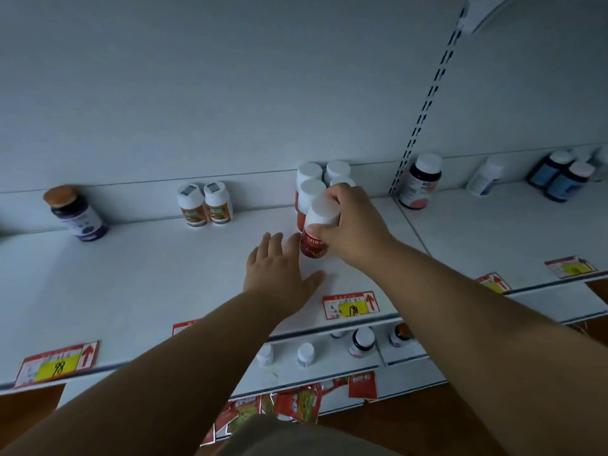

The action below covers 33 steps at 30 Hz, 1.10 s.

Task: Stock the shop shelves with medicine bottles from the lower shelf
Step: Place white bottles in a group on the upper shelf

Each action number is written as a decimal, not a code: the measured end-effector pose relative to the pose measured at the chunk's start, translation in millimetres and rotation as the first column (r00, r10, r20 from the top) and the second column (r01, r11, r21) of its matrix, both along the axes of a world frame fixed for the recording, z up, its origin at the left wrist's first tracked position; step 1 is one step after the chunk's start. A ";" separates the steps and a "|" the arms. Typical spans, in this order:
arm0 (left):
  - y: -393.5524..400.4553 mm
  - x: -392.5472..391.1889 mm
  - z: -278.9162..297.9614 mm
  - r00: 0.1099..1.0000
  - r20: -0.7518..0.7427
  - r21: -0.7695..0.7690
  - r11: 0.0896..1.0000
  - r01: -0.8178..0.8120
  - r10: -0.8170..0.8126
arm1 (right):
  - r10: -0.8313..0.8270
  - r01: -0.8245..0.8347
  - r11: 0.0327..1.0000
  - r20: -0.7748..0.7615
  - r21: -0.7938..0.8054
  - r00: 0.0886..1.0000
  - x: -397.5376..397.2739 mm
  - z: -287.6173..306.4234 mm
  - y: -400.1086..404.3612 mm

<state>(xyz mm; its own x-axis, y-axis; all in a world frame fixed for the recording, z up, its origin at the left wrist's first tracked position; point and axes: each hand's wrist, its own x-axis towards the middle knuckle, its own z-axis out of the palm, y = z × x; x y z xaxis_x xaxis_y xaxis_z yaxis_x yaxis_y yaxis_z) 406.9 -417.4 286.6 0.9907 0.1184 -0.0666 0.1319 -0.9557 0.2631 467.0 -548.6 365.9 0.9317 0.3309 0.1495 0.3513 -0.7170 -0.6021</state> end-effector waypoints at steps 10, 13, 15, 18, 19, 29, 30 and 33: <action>4.3 21.9 -34.3 0.999 -0.022 0.028 0.999 0.027 -0.027 | 0.083 -0.079 0.990 0.026 -0.117 0.996 22.2 -22.1 9.0; 2.9 22.5 -32.3 0.999 -0.040 0.038 0.999 0.026 -0.025 | 0.080 -0.073 0.988 0.043 -0.138 0.996 19.9 -22.7 6.2; 2.8 20.1 -29.6 0.999 -0.034 0.021 1.000 0.021 -0.020 | 0.078 -0.072 0.987 0.039 -0.144 0.996 15.4 -21.6 2.5; 0.5 4.3 -16.6 1.000 -0.008 0.003 1.000 -0.010 0.010 | 0.084 -0.077 0.991 0.061 -0.110 0.995 -0.1 -19.6 -7.3; -1.5 -5.3 -11.0 1.000 -0.002 0.000 1.000 -0.021 0.021 | 0.084 -0.077 0.992 0.071 -0.101 0.994 -8.2 -18.4 -11.4; -39.2 -153.9 13.8 0.989 0.130 -0.031 0.998 -0.062 0.066 | 0.147 -0.154 0.988 0.148 0.033 0.978 -124.9 -23.8 -49.9; -41.2 -166.5 15.9 0.991 0.122 -0.037 0.998 -0.050 0.054 | 0.143 -0.149 0.988 0.142 0.033 0.980 -136.2 -23.3 -51.0; -32.8 -194.3 22.7 0.989 0.147 -0.023 1.000 -0.003 0.007 | 0.143 -0.148 0.988 0.135 0.031 0.981 -165.2 -18.3 -45.9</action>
